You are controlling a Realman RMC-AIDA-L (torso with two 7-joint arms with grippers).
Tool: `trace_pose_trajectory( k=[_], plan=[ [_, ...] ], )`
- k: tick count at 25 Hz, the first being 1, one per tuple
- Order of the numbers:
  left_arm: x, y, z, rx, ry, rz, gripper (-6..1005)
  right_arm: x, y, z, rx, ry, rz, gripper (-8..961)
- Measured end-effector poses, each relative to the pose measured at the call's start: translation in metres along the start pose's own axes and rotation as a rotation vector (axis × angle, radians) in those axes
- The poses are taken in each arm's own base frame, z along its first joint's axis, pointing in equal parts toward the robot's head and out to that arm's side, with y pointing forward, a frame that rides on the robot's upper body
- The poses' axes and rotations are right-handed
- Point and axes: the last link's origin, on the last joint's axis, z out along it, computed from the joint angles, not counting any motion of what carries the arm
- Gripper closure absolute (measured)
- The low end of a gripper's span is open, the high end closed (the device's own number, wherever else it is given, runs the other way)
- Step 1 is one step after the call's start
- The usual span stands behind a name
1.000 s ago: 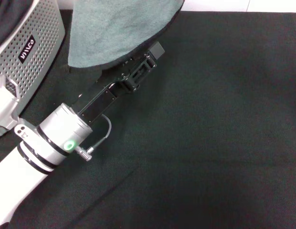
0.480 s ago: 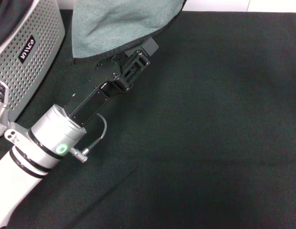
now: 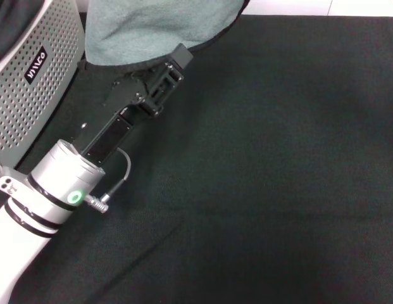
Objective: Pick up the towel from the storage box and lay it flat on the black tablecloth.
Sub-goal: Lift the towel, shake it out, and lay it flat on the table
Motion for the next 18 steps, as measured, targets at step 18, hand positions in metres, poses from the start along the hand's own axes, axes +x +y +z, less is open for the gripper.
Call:
trace_pose_trajectory(
  k=[18],
  plan=[
    [0.019, 0.015, -0.009, -0.093, 0.134, 0.016, 698, 0.004, 0.001, -0.008, 0.019, 0.023, 0.006, 938]
  ],
)
